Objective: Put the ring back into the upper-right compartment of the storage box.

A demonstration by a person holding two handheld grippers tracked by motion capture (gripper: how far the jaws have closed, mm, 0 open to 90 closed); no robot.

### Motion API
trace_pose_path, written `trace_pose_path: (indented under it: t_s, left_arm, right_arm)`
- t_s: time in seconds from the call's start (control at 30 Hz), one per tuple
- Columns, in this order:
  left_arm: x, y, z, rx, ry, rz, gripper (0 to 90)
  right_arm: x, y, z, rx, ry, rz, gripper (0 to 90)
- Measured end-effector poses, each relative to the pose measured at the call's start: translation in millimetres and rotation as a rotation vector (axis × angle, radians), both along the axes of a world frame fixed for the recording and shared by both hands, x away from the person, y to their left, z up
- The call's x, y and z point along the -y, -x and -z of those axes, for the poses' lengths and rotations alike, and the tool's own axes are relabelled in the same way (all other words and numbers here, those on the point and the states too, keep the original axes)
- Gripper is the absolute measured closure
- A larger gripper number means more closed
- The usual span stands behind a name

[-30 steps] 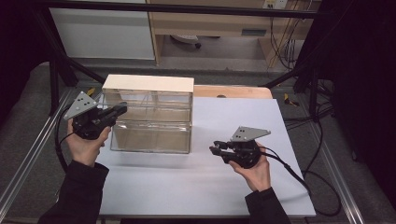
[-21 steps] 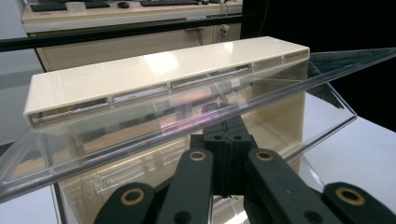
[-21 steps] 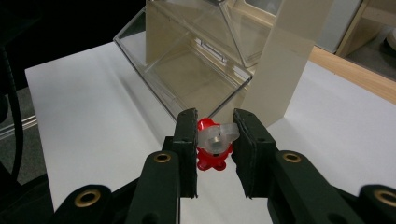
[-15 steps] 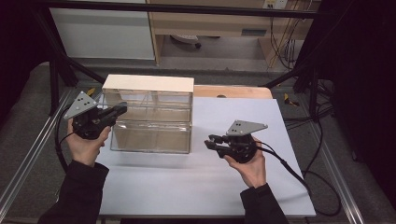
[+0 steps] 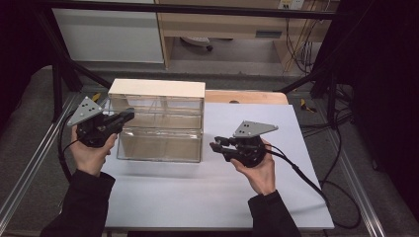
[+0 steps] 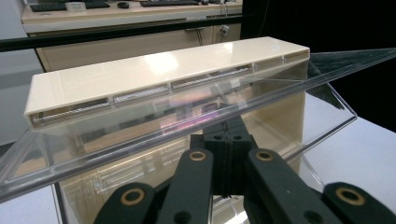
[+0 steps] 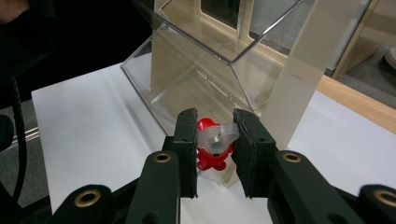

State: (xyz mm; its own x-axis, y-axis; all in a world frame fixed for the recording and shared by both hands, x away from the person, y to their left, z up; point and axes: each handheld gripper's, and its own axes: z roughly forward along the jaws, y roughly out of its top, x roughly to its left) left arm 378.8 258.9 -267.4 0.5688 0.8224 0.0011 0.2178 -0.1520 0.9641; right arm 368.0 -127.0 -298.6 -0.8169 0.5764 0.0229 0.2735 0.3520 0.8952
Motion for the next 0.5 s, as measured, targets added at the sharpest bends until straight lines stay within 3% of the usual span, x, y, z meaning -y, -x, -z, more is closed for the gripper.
trace_pose_path:
  t_s: [0.5]
  left_arm:
    - [-0.9,0.4,0.0,0.003,0.0,-0.005,89.7]
  right_arm:
    - [-18.4,-6.9,-12.5,0.017,-0.012,-0.001,71.8]
